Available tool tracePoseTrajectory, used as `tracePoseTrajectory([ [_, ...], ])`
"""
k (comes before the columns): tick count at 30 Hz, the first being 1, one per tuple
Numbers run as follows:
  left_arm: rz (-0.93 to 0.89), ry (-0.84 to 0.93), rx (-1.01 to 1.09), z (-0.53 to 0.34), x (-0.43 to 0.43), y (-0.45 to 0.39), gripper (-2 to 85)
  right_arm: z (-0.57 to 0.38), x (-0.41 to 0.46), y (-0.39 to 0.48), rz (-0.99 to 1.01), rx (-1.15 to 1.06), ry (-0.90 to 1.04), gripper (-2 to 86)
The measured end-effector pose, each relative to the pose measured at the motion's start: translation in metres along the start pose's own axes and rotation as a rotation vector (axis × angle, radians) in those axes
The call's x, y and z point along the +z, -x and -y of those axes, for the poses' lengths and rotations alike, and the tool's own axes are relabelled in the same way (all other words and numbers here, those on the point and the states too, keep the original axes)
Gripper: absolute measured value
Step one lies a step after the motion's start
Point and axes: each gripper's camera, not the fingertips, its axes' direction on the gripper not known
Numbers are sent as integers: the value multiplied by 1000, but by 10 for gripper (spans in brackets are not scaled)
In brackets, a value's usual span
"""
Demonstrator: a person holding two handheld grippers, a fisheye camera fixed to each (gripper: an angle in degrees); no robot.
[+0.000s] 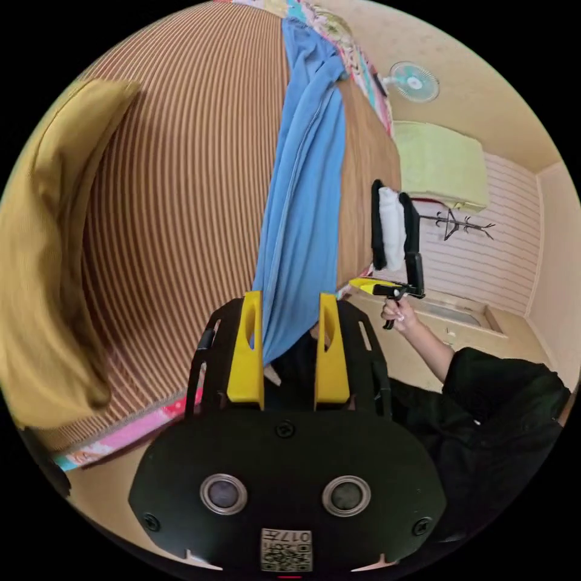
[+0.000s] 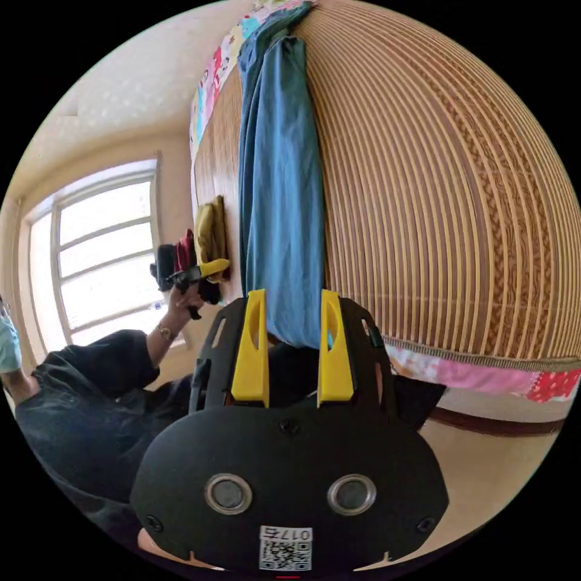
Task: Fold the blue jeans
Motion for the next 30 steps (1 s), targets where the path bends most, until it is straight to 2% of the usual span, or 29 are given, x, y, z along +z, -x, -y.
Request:
tracePoseTrajectory([
  [3, 67, -36, 5, 74, 37, 6, 147, 44, -8, -30, 108, 67, -69, 134],
  [6, -16, 18, 41, 127, 80, 9, 116, 76, 2, -39, 195, 61, -20, 115],
  [9, 57, 96, 36, 141, 112, 5, 67, 88, 14, -38, 265, 50, 66, 85],
  [11, -6, 114, -28, 133, 121, 17, 40, 80, 14, -31, 290, -5, 90, 54],
  [13, -257, 127, -61, 107, 125, 36, 34, 62, 2, -24, 411, -84, 61, 37],
  [14, -314, 112, -42, 98, 122, 36, 32, 46, -12, -19, 494, -125, 29, 31],
  [17, -604, 25, 103, 40, 91, 15, 25, -10, -64, 10, 594, -294, -38, 21],
  [19, -869, -32, 233, -15, 61, -18, 21, -49, -102, 34, 636, -396, -74, 17],
  [23, -983, 0, 447, -93, 28, -113, 18, -131, -178, 119, 661, -656, -112, 13],
  [26, -1040, -90, 558, -144, -9, -190, 18, -169, -226, 178, 703, -794, -152, 12],
  [30, -948, -184, 752, -187, -76, -308, 23, -210, -294, 262, 677, -996, -229, 12],
])
